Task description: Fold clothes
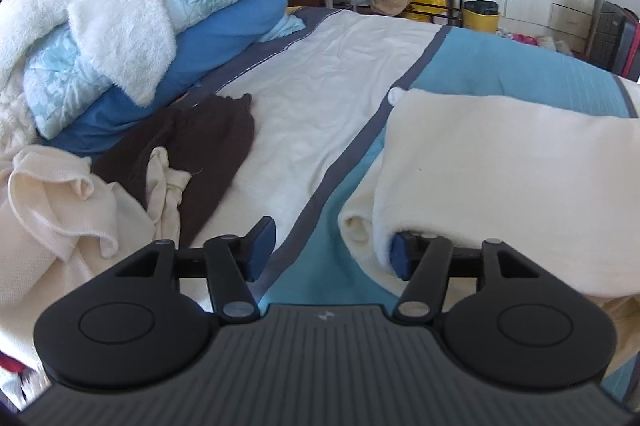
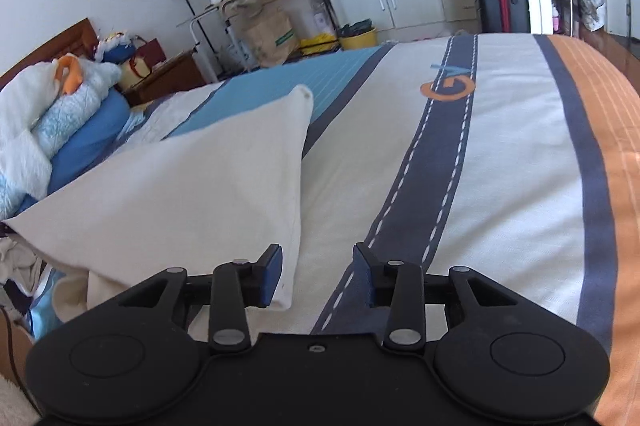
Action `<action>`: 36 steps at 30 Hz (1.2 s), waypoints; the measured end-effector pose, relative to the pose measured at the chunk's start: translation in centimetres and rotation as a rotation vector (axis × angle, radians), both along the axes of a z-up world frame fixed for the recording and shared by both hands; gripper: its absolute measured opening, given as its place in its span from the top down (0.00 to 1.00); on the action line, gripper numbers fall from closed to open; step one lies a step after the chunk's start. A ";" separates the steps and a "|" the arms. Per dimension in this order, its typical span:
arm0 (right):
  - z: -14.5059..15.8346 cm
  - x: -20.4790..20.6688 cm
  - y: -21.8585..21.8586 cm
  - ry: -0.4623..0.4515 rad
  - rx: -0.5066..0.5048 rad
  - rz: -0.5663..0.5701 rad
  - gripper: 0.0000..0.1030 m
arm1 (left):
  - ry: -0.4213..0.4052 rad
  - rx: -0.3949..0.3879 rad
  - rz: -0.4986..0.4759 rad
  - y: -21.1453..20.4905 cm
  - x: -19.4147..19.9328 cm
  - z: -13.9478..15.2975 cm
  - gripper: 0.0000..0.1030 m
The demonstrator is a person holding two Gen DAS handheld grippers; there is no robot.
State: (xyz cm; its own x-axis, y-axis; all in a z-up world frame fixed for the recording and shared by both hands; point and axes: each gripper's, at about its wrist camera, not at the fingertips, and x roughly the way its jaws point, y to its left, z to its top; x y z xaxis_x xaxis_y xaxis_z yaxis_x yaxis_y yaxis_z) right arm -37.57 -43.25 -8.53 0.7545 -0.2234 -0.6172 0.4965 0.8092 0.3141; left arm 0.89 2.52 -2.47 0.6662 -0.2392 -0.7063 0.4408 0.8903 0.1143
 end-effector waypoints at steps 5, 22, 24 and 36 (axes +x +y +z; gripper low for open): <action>2.1 3.6 0.2 -0.002 -0.043 0.036 0.54 | -0.096 -0.069 -0.053 1.5 -1.9 3.5 0.38; 7.3 21.4 -3.8 0.170 -0.045 0.106 0.31 | 0.137 -0.246 -0.215 -6.1 13.8 1.2 0.35; 7.0 22.7 -4.9 0.186 -0.006 0.109 0.22 | 0.174 -0.269 -0.222 -6.6 16.1 -1.1 0.35; 2.9 27.5 -9.7 0.268 0.211 0.096 0.18 | 0.428 -0.613 -0.282 -6.3 26.4 -13.1 0.35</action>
